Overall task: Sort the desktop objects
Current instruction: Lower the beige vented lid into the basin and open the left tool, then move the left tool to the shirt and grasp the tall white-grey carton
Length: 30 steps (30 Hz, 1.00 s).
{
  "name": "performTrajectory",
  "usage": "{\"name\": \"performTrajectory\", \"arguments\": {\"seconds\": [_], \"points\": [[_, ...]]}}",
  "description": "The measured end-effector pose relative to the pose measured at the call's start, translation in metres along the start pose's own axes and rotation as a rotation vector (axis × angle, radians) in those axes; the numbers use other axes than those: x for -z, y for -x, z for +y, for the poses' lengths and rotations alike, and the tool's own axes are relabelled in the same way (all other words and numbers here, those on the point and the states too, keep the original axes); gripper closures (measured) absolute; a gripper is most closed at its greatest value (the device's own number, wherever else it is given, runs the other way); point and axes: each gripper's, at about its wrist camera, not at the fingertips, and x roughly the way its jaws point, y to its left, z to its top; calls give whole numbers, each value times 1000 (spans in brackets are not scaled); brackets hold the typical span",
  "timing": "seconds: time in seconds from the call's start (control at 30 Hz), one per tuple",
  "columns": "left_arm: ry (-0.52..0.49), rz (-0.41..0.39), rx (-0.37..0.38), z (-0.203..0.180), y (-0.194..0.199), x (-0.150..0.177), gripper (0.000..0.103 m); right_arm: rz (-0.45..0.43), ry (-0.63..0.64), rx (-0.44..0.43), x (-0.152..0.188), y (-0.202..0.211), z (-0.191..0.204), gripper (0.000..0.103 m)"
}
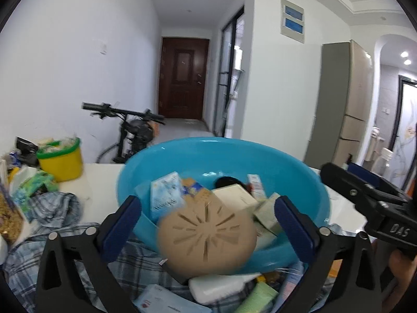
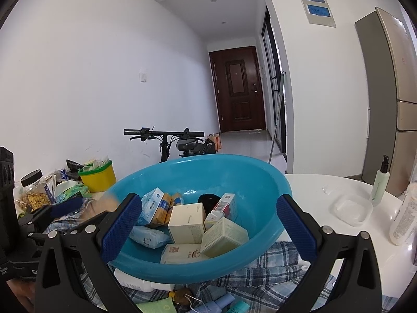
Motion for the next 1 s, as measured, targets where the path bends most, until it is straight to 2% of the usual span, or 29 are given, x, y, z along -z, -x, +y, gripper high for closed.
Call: {"name": "performTrajectory", "arguments": {"seconds": [0.37,0.83,1.0], "points": [[49,1,3,11,2,-1,0,5,-1,2,3,-1,2,0],[13,-2,-8,5,8,0,0,12,8,-4,4,0,3,0],[12,19,5,5,13,-1,0,14,6,-7,4,0,3,0]]}}
